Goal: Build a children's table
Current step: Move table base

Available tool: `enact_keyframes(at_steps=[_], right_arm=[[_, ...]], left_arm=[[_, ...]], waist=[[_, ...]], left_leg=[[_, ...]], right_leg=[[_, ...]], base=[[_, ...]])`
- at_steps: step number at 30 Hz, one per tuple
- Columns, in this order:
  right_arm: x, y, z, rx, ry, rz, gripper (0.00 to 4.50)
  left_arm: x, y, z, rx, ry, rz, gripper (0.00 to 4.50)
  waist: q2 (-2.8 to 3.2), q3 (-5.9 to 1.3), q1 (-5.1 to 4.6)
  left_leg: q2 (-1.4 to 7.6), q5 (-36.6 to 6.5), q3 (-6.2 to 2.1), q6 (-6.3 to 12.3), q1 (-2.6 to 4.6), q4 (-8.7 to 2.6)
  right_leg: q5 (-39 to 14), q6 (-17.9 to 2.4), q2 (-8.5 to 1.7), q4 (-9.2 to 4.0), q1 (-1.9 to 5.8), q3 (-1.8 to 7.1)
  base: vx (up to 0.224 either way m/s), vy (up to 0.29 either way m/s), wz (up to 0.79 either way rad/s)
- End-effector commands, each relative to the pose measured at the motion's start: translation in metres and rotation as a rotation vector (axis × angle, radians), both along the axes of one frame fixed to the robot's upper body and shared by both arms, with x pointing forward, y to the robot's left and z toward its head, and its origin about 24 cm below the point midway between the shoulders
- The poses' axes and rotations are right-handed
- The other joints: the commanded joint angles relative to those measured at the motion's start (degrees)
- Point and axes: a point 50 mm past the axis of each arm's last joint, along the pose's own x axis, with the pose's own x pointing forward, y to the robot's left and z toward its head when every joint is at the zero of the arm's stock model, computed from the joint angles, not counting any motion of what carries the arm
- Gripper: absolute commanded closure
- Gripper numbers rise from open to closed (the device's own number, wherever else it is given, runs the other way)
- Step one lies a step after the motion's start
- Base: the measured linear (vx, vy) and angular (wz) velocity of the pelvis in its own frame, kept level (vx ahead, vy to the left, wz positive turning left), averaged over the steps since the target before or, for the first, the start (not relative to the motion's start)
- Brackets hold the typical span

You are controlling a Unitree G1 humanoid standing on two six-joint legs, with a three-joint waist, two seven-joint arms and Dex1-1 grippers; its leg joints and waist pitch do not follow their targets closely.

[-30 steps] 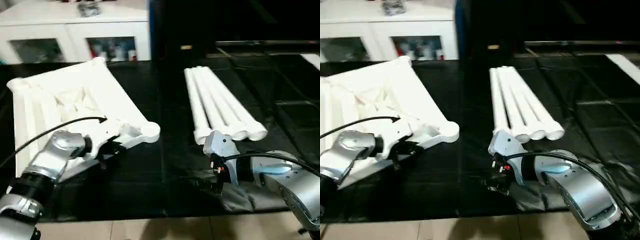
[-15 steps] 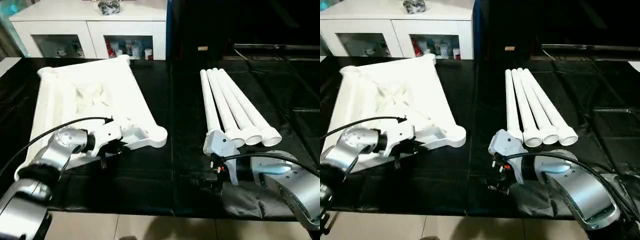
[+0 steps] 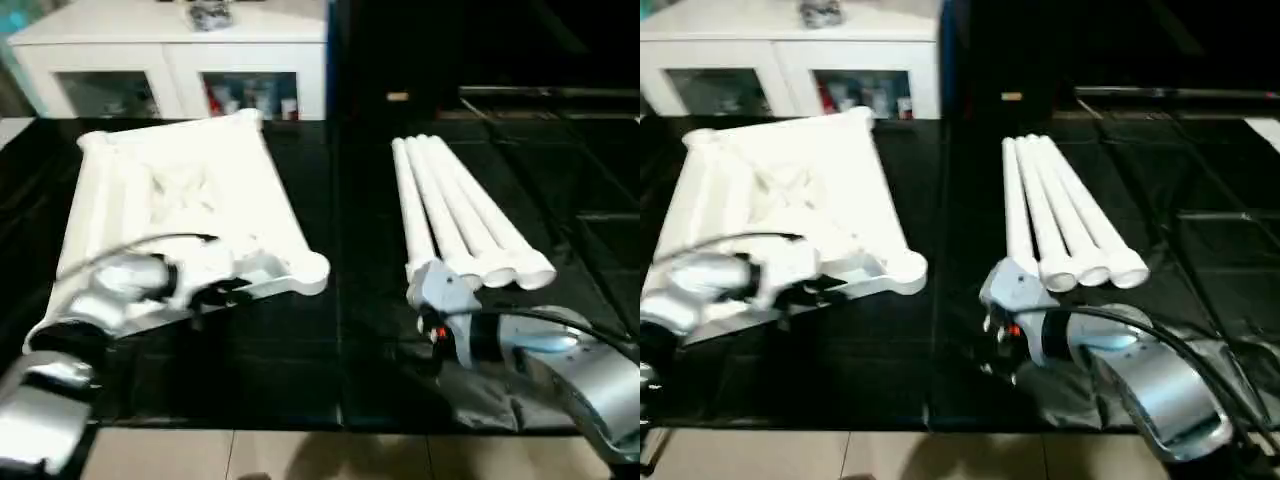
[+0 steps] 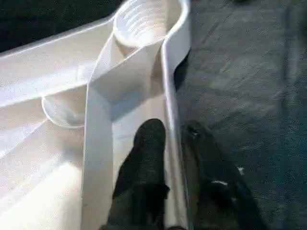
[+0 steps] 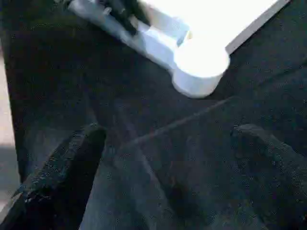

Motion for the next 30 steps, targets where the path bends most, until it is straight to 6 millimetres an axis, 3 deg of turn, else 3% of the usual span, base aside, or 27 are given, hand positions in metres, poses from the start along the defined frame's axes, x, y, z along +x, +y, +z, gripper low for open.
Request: enact_keyframes(at_steps=[1, 5, 6, 11, 14, 15, 16, 18, 19, 21, 24, 25, 28, 30], right_arm=[[-0.001, -0.001, 0.005, 0.040, 0.001, -0.034, 0.00], [0.002, -0.002, 0.006, 0.126, -0.016, -0.152, 0.00], [0.003, -0.002, 0.006, 0.132, -0.022, -0.168, 0.00], [0.009, -0.001, 0.007, 0.140, -0.095, -0.297, 0.00], [0.016, -0.001, 0.010, 0.170, -0.186, -0.387, 0.00], [0.020, -0.003, 0.011, 0.205, -0.214, -0.468, 0.00], [0.020, -0.003, 0.011, 0.210, -0.218, -0.479, 0.00], [0.022, -0.004, 0.012, 0.254, -0.252, -0.531, 0.00], [0.023, -0.005, 0.012, 0.266, -0.274, -0.572, 0.00], [0.023, -0.007, 0.009, 0.280, -0.284, -0.618, 0.00], [0.024, -0.009, 0.006, 0.319, -0.271, -0.692, 0.00], [0.023, -0.011, 0.005, 0.327, -0.273, -0.712, 0.00], [0.024, -0.024, -0.004, 0.331, -0.244, -0.827, 0.00], [0.025, -0.031, -0.009, 0.314, -0.252, -0.913, 0.00]], left_arm=[[-0.006, 0.009, 0.014, -0.038, -0.016, -0.011, 3.45], [-0.017, 0.017, 0.030, -0.104, -0.040, 0.015, 3.10], [-0.018, 0.018, 0.031, -0.116, -0.043, 0.022, 3.06], [-0.019, 0.009, 0.046, -0.342, -0.116, 0.207, 2.77], [-0.020, -0.007, 0.049, -0.538, -0.174, 0.391, 2.54], [-0.019, -0.013, 0.049, -0.674, -0.196, 0.566, 2.54], [-0.019, -0.014, 0.049, -0.692, -0.200, 0.595, 2.35], [-0.018, -0.016, 0.048, -0.783, -0.196, 0.732, 2.21], [-0.020, -0.017, 0.047, -0.815, -0.208, 0.795, 2.12], [-0.024, -0.019, 0.045, -0.839, -0.215, 0.881, 1.94], [-0.031, -0.023, 0.044, -0.817, -0.226, 0.895, 1.79], [-0.035, -0.026, 0.045, -0.799, -0.232, 0.899, 1.71], [-0.042, -0.031, 0.041, -0.739, -0.249, 0.924, 1.61], [-0.041, -0.034, 0.037, -0.716, -0.230, 0.947, 1.61]], waist=[[-0.10, -3.61, 0.08], [0.18, -3.44, -0.24], [0.18, -3.31, -0.32], [0.07, -3.06, -0.36], [-0.52, -3.09, -0.37], [-0.28, -3.27, -0.44], [-0.41, -3.29, -0.73], [-0.61, -3.50, -0.54], [-1.02, -3.34, -0.50], [-1.30, -3.42, -0.61], [-1.27, -3.33, -0.63], [-1.54, -3.27, -0.65], [-1.16, -3.16, -0.60], [-1.23, -3.09, -0.65]], left_leg=[[3.49, -4.19, -1.00, -1.08, 0.06, -4.11], [3.61, -5.49, -0.87, -0.98, 0.07, -4.30], [3.51, -5.84, -0.83, -1.19, 0.23, -4.42], [3.41, -7.06, -0.62, -1.83, 0.23, -4.44], [3.20, -5.97, -0.41, -1.46, -0.01, -4.33], [3.32, -5.32, -0.44, -1.47, -0.20, -4.19], [3.41, -4.46, -0.45, -1.20, -0.39, -4.02], [2.99, -2.77, -0.36, -0.09, -0.55, -3.79], [2.89, -2.44, -0.35, 0.30, -0.57, -3.87], [2.90, -1.22, -0.36, 0.48, -0.74, -3.81], [2.85, -0.86, -0.40, 1.37, -0.61, -3.84], [2.82, -1.19, -0.28, 1.40, -0.53, -3.84], [3.03, -2.89, -0.42, 0.63, -0.31, -4.08], [2.95, -4.41, -0.36, -0.30, -0.08, -4.22]], right_leg=[[7.56, -13.69, -5.08, -3.54, 3.07, 3.12], [4.00, -13.92, -5.26, -3.62, 2.70, 3.11], [2.74, -13.94, -4.91, -3.79, 2.49, 2.96], [-0.51, -14.14, -4.89, -3.99, 2.40, 3.05], [-1.08, -13.19, -4.71, -4.23, 2.61, 3.10], [0.21, -13.26, -4.84, -3.85, 2.81, 3.14], [2.53, -14.05, -4.88, -3.81, 2.85, 3.08], [2.04, -12.82, -4.46, -3.91, 2.95, 3.00], [1.67, -12.30, -4.30, -4.23, 2.84, 2.95], [2.61, -11.31, -4.20, -4.00, 3.07, 2.92], [2.19, -9.84, -3.96, -4.24, 2.66, 2.89], [1.60, -9.52, -3.82, -4.42, 2.56, 2.89], [-0.50, -8.96, -3.88, -4.56, 2.31, 2.87], [-0.70, -8.55, -3.68, -4.68, 2.14, 2.96]], base=[[0.000, 0.000, 0.00], [0.000, 0.000, 0.00], [0.000, 0.000, 0.00], [0.000, 0.000, 0.00], [0.000, 0.000, 0.00], [0.000, 0.000, 0.00], [0.000, 0.000, 0.00], [0.000, 0.000, 0.00], [0.000, 0.000, 0.00], [0.000, 0.000, 0.00], [0.000, 0.000, 0.00], [0.000, 0.000, 0.00], [0.000, 0.000, 0.00], [0.000, 0.000, 0.00]])
